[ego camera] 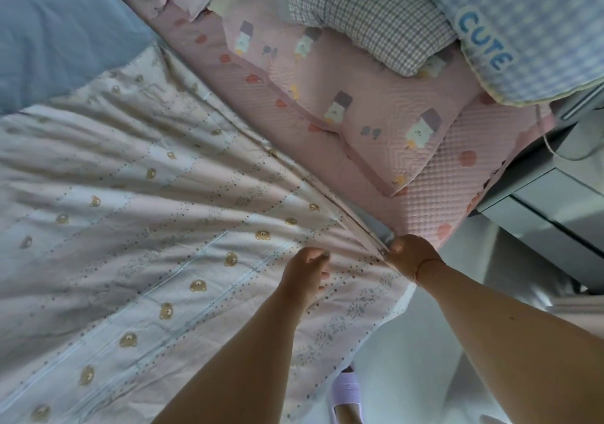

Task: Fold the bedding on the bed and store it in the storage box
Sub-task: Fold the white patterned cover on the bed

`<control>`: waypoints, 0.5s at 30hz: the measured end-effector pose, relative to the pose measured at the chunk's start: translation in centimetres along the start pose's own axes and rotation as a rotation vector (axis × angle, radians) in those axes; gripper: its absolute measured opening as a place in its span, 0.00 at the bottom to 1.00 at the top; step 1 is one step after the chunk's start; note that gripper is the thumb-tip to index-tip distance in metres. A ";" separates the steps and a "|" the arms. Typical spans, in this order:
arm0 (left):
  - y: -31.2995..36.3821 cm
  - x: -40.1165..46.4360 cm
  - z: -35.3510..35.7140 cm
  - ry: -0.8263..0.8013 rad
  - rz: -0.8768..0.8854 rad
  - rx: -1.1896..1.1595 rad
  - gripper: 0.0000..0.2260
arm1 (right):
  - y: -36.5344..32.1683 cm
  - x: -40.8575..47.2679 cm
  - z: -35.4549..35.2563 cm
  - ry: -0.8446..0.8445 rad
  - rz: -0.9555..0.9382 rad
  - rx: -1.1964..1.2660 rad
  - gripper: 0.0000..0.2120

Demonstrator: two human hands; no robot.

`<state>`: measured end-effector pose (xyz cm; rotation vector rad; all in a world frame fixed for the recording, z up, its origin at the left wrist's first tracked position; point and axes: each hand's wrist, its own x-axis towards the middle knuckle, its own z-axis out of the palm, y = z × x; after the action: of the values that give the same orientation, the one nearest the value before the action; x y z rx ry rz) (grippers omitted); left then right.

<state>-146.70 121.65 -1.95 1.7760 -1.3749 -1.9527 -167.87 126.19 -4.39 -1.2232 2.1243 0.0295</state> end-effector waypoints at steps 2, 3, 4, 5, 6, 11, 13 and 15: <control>-0.4 -0.7 -0.6 0.001 -0.007 0.002 0.12 | -0.3 -0.7 -0.2 0.060 0.027 0.250 0.06; -0.6 -0.9 -0.7 -0.002 -0.012 0.001 0.12 | -0.4 -0.8 -0.2 0.102 0.044 0.358 0.06; -0.6 -1.2 -0.8 -0.007 -0.013 0.002 0.12 | -0.3 -1.0 -0.2 0.138 0.073 0.430 0.07; -0.7 -1.5 -0.9 -0.010 -0.011 0.003 0.12 | -0.3 -1.3 -0.1 0.149 0.089 0.467 0.07; -0.7 -1.9 -1.1 -0.014 -0.005 0.004 0.12 | -0.2 -1.7 0.0 0.124 0.101 0.479 0.07; -1.0 -3.2 -1.5 -0.017 0.006 -0.014 0.10 | 0.3 -3.7 1.4 -0.158 0.128 0.145 0.35; -1.6 -3.8 -1.8 -0.018 0.001 -0.024 0.10 | -0.1 -3.7 1.5 -0.025 0.196 -0.031 0.23; -2.3 -4.3 -2.2 -0.009 -0.007 -0.036 0.08 | -0.7 -3.7 1.1 0.149 0.334 -0.054 0.14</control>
<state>-142.65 124.67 -0.24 1.7604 -1.3300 -1.9788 -165.51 128.92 -2.93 -0.9120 2.4520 0.1479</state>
